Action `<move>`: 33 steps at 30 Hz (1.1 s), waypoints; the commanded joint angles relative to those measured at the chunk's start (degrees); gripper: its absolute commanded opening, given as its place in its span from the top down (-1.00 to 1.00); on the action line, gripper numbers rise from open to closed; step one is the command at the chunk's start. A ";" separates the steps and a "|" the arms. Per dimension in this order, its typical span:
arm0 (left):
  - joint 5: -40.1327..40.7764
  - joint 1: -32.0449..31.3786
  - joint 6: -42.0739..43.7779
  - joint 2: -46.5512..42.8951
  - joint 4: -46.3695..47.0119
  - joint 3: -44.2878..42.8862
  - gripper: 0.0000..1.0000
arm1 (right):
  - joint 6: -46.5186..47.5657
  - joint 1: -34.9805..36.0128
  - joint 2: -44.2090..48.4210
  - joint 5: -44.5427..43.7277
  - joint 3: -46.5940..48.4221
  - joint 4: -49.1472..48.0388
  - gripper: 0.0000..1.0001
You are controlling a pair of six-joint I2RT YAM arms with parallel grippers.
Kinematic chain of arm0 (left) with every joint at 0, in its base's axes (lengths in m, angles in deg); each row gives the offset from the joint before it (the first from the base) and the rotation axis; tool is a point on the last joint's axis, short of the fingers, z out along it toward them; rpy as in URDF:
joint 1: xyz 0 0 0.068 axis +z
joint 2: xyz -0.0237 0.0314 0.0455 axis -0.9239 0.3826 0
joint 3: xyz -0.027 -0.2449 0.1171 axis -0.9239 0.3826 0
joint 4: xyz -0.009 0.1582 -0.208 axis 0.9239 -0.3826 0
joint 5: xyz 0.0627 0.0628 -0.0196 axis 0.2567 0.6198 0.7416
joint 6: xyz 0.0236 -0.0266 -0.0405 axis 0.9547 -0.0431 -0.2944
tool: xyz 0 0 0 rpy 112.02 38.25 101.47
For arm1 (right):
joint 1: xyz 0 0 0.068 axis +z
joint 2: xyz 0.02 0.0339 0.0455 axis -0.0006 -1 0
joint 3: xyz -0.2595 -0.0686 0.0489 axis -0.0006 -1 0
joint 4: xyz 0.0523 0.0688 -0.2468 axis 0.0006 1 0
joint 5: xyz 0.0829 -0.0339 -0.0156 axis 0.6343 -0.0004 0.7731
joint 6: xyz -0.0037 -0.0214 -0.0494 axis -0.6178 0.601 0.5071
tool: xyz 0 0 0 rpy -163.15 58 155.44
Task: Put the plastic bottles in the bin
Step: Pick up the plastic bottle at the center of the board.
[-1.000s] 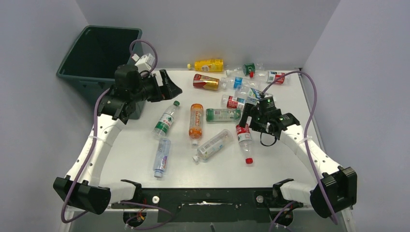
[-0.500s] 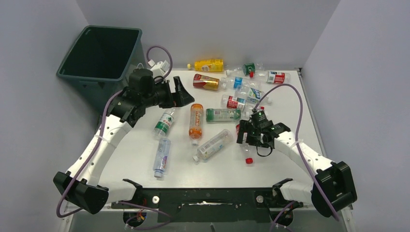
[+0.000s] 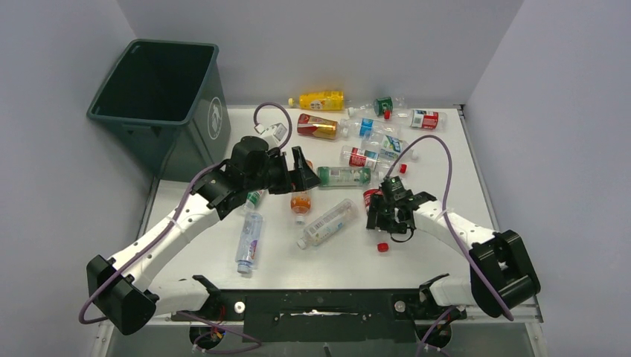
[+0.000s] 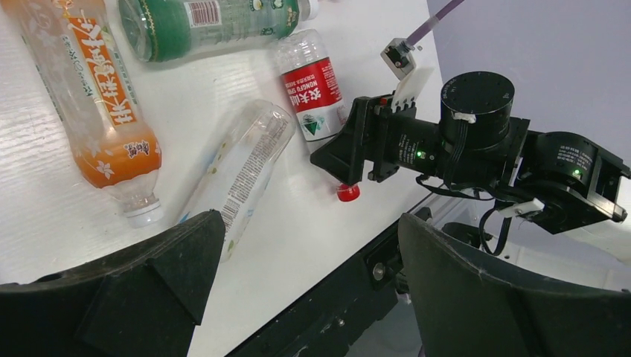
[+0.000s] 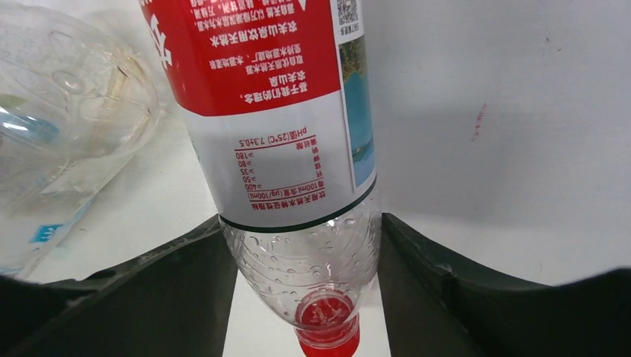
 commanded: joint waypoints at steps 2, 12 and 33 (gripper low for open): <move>0.56 -0.55 -2.50 -2.90 6.05 1.22 -0.76 | -2.48 0.96 3.33 -0.07 -0.68 -3.23 -0.03; -2.39 -0.57 0.18 -5.87 10.10 5.62 -0.76 | -5.21 5.16 7.87 0.29 5.29 2.39 0.11; -6.07 2.24 5.79 -15.60 11.30 10.36 -0.81 | -7.06 10.94 -4.07 -1.16 33.84 13.17 0.15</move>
